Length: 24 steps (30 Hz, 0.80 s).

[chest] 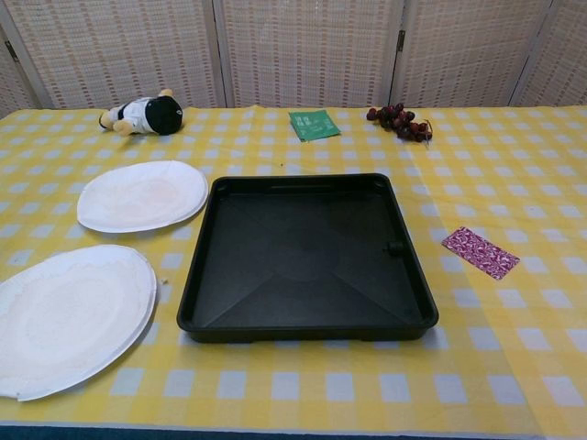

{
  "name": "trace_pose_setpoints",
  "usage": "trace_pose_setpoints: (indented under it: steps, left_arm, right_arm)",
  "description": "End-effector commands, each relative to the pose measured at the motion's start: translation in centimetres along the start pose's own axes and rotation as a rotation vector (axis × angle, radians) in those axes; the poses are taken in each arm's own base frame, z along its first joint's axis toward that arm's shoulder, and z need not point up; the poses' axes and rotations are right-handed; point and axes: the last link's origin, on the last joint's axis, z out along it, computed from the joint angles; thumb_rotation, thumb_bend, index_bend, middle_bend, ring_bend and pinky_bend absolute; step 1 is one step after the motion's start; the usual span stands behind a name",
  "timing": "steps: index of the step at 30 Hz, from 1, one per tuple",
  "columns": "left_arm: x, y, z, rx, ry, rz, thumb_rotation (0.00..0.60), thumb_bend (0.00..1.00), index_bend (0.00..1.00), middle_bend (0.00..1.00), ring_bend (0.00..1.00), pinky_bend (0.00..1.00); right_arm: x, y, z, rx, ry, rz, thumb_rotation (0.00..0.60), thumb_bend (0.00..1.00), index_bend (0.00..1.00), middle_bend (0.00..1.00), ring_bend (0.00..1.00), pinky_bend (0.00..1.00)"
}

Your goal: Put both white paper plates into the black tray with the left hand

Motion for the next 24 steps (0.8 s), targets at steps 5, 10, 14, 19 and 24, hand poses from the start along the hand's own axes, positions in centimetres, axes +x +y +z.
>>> trace_pose_setpoints:
  steps: [5, 10, 14, 19, 24]
  left_arm:
    - [-0.2, 0.0, 0.2, 0.003, -0.011, 0.004, 0.600, 0.40, 0.01, 0.00, 0.00, 0.00]
    - [-0.1, 0.6, -0.2, -0.022, -0.006, -0.002, 0.600, 0.40, 0.01, 0.00, 0.00, 0.00]
    - [-0.2, 1.2, -0.6, -0.055, -0.013, -0.013, 0.600, 0.40, 0.01, 0.00, 0.00, 0.00]
    - [-1.1, 2.2, -1.4, -0.097, -0.082, -0.022, 0.600, 0.40, 0.05, 0.13, 0.14, 0.29]
    - [-2.0, 2.9, -2.7, -0.149, -0.095, -0.022, 0.600, 0.39, 0.16, 0.50, 0.55, 0.69]
  right_arm:
    - [-0.2, 0.0, 0.1, 0.006, -0.012, 0.003, 0.600, 0.37, 0.00, 0.00, 0.00, 0.00]
    - [0.1, -0.3, -0.3, 0.025, -0.001, 0.014, 0.600, 0.37, 0.00, 0.00, 0.00, 0.00]
    - [0.2, -0.5, -0.7, 0.032, 0.004, 0.014, 0.600, 0.37, 0.00, 0.00, 0.00, 0.00]
    - [0.6, -0.8, -1.0, 0.050, 0.018, 0.027, 0.600, 0.37, 0.00, 0.00, 0.00, 0.00]
    - [0.6, -1.0, -1.1, 0.064, 0.020, 0.029, 0.600, 0.37, 0.00, 0.00, 0.00, 0.00]
